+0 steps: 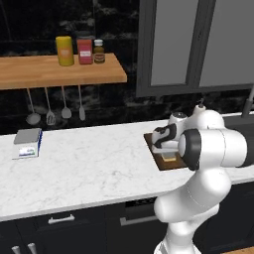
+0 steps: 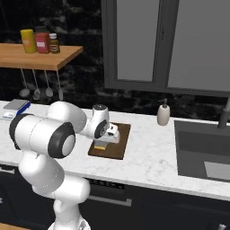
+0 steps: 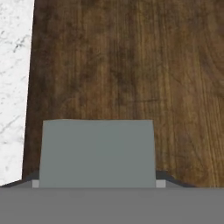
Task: Pick up the sponge from the counter and clean the cutting board by briefly scrubbing or pressing down on the cutting board. Once finished, release the sponge.
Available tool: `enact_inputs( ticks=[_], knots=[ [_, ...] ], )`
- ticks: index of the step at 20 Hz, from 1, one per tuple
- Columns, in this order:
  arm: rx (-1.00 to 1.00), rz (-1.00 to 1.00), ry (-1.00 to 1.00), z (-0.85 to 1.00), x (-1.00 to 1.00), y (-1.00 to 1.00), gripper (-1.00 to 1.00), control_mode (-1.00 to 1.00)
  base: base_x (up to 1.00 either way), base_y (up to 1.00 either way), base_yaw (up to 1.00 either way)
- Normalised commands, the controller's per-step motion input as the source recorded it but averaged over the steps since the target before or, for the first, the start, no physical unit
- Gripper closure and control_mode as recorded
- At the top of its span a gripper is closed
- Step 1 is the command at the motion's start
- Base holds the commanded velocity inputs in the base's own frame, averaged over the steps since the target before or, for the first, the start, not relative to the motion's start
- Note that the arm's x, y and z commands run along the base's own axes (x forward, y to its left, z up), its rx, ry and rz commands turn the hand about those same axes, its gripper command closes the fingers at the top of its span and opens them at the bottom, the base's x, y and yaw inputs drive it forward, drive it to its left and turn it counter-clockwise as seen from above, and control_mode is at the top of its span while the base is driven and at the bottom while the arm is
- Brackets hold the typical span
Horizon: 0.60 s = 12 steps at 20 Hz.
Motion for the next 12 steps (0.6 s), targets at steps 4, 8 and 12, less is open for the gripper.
enact_inputs(
  ticks=[4, 8, 12],
  knots=[
    [0.00, 0.00, -0.08, -0.46, 0.02, 0.08, 1.00, -1.00, 0.00, 0.00, 0.00],
    [0.00, 0.00, -0.01, -0.87, 0.04, 0.07, 1.00, -1.00, 0.00, 0.00, 0.00],
    [0.02, 0.00, -0.01, 0.02, 0.49, 0.00, 1.00, -1.00, 0.00, 0.00, 0.00]
  ],
)
